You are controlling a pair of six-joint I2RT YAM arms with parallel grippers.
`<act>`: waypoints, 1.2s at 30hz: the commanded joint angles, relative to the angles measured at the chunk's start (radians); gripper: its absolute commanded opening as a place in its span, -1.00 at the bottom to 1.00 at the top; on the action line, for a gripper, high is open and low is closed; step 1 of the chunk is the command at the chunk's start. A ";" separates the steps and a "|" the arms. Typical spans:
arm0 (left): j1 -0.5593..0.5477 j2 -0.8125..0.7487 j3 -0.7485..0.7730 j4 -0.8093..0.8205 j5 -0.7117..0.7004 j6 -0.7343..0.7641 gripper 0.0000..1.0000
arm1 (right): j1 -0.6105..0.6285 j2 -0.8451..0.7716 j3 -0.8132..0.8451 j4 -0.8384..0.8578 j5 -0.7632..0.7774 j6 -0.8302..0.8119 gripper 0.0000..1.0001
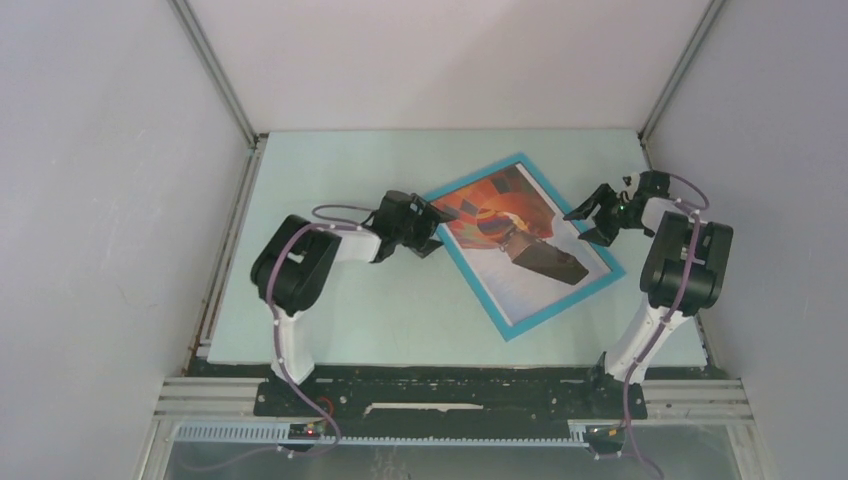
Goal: Put the photo into the frame
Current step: Adjust the photo frame at the center of the board.
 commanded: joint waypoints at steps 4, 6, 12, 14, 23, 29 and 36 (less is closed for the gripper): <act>0.014 0.159 0.257 0.042 0.047 0.085 0.70 | -0.062 -0.053 -0.067 0.059 0.036 0.054 0.51; 0.017 0.196 0.331 -0.005 0.055 0.109 0.70 | -0.071 -0.082 -0.083 0.071 0.044 0.053 0.50; 0.017 0.333 0.533 -0.013 0.082 0.111 0.71 | -0.096 -0.170 -0.055 0.089 0.029 0.070 0.53; 0.015 0.393 0.616 -0.008 0.109 0.104 0.71 | -0.113 -0.195 -0.043 0.078 0.034 0.078 0.53; -0.035 0.552 0.846 0.059 0.138 0.033 0.71 | -0.184 -0.297 -0.042 -0.030 0.134 0.042 0.53; -0.068 0.601 0.960 0.006 0.139 0.013 0.71 | -0.178 -0.359 -0.042 -0.082 0.164 0.017 0.53; -0.102 0.615 1.051 -0.033 0.120 -0.003 0.73 | -0.090 -0.528 -0.038 -0.137 0.198 -0.011 0.56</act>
